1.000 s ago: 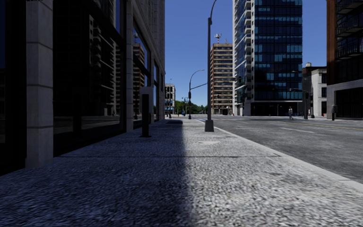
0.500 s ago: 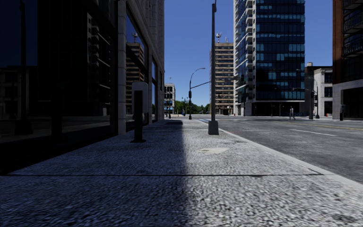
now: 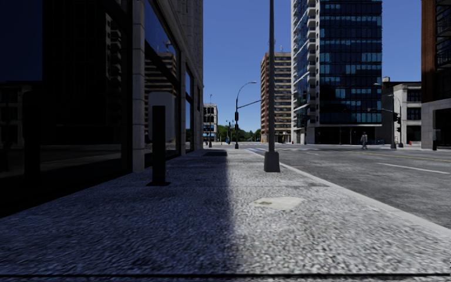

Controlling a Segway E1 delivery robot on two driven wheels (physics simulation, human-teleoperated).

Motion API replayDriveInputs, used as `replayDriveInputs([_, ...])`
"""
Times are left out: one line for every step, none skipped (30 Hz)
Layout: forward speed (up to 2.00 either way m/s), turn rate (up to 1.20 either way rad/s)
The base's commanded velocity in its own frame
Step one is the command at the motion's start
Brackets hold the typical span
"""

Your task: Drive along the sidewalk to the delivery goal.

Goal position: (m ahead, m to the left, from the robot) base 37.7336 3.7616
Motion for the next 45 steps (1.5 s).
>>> replayDriveInputs([2.00, 0.00])
replayDriveInputs([2.00, 0.00])
replayDriveInputs([2.00, 0.00])
replayDriveInputs([2.00, 0.00])
replayDriveInputs([2.00, 0.00])
replayDriveInputs([2.00, 0.00])
replayDriveInputs([2.00, 0.00])
replayDriveInputs([2.00, 0.00])
replayDriveInputs([2.00, 0.00])
replayDriveInputs([2.00, 0.00])
replayDriveInputs([2.00, 0.00])
replayDriveInputs([2.00, 0.00])
replayDriveInputs([2.00, 0.00])
replayDriveInputs([2.00, 0.00])
replayDriveInputs([2.00, 0.00])
replayDriveInputs([2.00, 0.00])
replayDriveInputs([2.00, 0.00])
replayDriveInputs([2.00, 0.00])
replayDriveInputs([2.00, 0.00])
replayDriveInputs([2.00, 0.00])
replayDriveInputs([2.00, 0.00])
replayDriveInputs([2.00, 0.00])
replayDriveInputs([2.00, 0.00])
replayDriveInputs([2.00, 0.00])
replayDriveInputs([2.00, 0.00])
replayDriveInputs([2.00, 0.00])
replayDriveInputs([2.00, 0.00])
replayDriveInputs([2.00, 0.00])
replayDriveInputs([2.00, 0.00])
replayDriveInputs([2.00, 0.00])
replayDriveInputs([2.00, 0.00])
replayDriveInputs([2.00, 0.00])
replayDriveInputs([2.00, 0.00])
replayDriveInputs([2.00, 0.00])
replayDriveInputs([2.00, 0.00])
replayDriveInputs([2.00, 0.00])
replayDriveInputs([2.00, 0.00])
replayDriveInputs([2.00, 0.00])
replayDriveInputs([2.00, 0.00])
replayDriveInputs([2.00, 0.00])
replayDriveInputs([2.00, 0.00])
replayDriveInputs([2.00, 0.00])
replayDriveInputs([2.00, 0.00])
replayDriveInputs([2.00, 0.00])
replayDriveInputs([2.00, 0.00])
